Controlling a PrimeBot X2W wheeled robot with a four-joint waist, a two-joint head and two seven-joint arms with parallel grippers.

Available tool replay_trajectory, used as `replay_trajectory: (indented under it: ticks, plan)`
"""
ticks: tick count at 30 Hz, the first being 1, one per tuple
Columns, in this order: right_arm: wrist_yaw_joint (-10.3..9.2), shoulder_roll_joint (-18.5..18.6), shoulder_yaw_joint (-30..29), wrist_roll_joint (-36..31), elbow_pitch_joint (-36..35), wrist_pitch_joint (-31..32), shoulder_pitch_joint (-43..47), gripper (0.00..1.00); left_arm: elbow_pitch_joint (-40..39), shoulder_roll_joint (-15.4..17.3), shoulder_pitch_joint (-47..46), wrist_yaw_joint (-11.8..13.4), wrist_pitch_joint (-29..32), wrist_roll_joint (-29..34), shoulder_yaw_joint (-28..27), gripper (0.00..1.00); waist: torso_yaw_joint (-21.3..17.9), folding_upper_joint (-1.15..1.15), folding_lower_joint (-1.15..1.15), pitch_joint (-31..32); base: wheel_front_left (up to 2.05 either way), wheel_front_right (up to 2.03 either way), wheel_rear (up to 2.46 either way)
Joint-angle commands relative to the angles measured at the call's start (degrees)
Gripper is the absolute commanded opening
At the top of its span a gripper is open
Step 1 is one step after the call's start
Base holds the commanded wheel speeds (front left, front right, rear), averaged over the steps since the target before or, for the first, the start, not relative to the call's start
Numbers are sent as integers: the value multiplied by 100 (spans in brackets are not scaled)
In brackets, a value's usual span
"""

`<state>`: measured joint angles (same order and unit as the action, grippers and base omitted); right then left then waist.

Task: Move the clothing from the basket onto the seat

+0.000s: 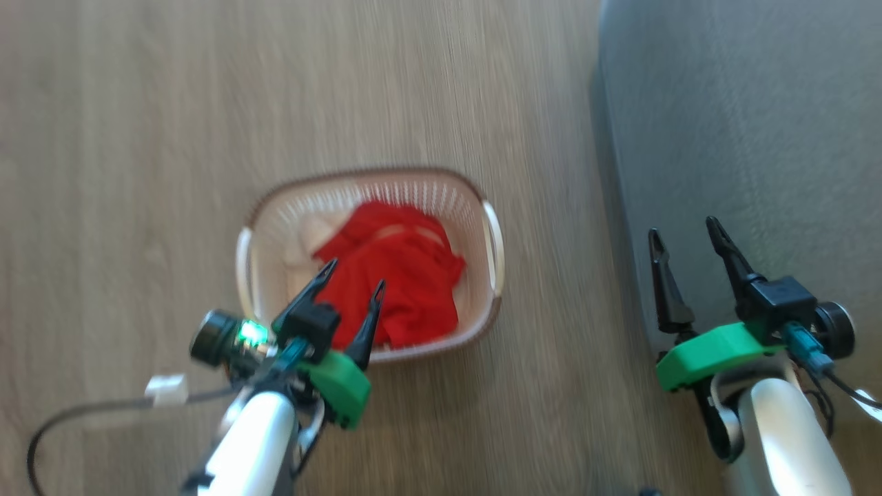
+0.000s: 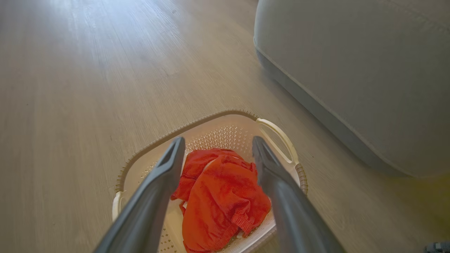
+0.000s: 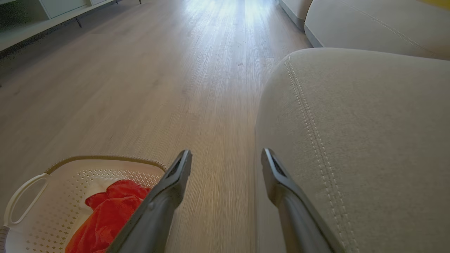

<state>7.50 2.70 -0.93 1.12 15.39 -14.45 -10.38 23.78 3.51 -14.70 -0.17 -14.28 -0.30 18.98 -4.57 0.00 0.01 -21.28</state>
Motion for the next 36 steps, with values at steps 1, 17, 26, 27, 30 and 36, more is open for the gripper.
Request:
replay_trajectory:
  ticks: [1, 17, 26, 27, 30, 36]
  plan:
    - [-1, 18, 230, 47, -169, -55, -115, 100, 184, 148, -419, -116, -72, 183, 18, 100, -264, 0, -1, -1015, 0, 0, 0]
    - [-1, 18, 921, 833, -915, -55, -428, 100, 2902, 608, -2995, -465, -72, 348, 320, 100, -828, 0, -1, -3155, 0, 0, 0]
    - [-1, 18, 1092, 1073, -1247, -55, -396, 100, 3820, 880, -3877, -712, -72, 324, 770, 100, -1019, 0, -1, -3557, 0, 0, 0]
    - [-1, 18, 1101, 1076, -1260, -55, -390, 100, 3910, 883, -3933, -718, -72, 284, 792, 100, -1034, 0, -1, -3563, 0, 0, 0]
    - [-1, 18, 1115, 1147, -1356, -55, -362, 100, 4234, 900, -4122, -727, -72, 228, 932, 100, -1078, 0, -1, -3585, 0, 0, 0]
    - [-1, 18, 1111, 1240, -1565, -55, -241, 100, 4751, 874, -4546, -730, -51, 181, 1227, 100, -1104, 0, -1, -3688, 0, 0, 0]
